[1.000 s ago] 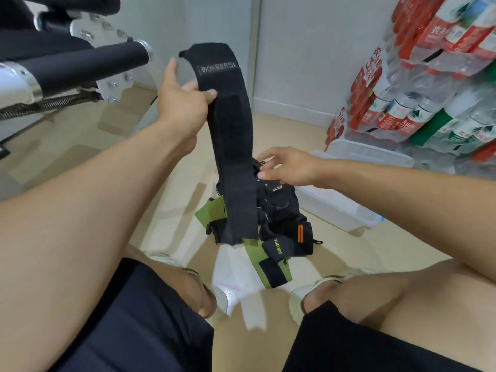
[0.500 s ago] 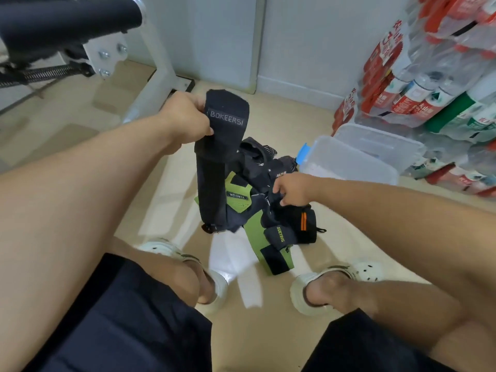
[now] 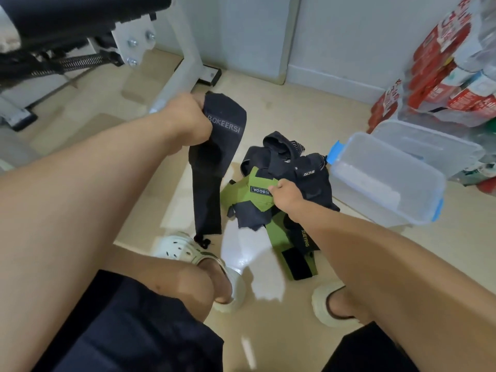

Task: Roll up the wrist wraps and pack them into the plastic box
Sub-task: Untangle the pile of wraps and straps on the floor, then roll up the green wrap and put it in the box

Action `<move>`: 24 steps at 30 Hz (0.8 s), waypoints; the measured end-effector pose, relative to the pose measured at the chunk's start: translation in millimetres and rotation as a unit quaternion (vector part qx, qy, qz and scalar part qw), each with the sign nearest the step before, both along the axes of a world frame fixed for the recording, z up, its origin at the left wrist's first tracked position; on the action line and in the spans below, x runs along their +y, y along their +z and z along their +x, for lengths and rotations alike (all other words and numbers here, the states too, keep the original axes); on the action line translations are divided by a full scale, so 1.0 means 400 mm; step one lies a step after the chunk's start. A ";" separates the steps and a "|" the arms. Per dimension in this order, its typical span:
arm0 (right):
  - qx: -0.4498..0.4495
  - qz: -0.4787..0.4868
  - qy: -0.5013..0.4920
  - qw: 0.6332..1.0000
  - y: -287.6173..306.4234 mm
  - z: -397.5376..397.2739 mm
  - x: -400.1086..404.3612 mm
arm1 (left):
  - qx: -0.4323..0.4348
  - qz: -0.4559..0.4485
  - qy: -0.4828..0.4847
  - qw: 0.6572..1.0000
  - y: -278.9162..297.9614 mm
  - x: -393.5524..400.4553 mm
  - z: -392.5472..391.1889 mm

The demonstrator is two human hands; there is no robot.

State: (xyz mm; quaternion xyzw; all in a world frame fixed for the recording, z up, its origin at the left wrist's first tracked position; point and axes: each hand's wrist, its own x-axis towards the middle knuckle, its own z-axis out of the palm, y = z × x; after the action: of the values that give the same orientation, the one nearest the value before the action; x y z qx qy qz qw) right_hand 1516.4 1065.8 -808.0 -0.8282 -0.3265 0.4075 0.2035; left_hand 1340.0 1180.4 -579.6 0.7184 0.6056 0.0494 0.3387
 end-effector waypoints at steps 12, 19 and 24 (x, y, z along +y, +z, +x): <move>0.171 0.053 -0.159 0.971 0.083 0.065 -0.039 | -0.015 -0.015 -0.009 1.000 0.008 -0.023 0.022; 0.148 0.072 -0.169 0.972 0.119 0.072 -0.048 | -0.032 -0.027 -0.036 0.999 0.019 -0.042 0.036; 0.141 0.088 -0.207 0.964 0.158 0.103 -0.031 | -0.021 -0.010 -0.043 0.999 0.013 -0.044 0.046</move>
State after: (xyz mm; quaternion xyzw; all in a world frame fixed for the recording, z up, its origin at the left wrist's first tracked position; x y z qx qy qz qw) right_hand 1557.7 1053.4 -744.7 -0.7908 -0.1508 0.4383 0.3997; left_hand 1358.4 1162.9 -574.3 0.7393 0.5670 0.0438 0.3607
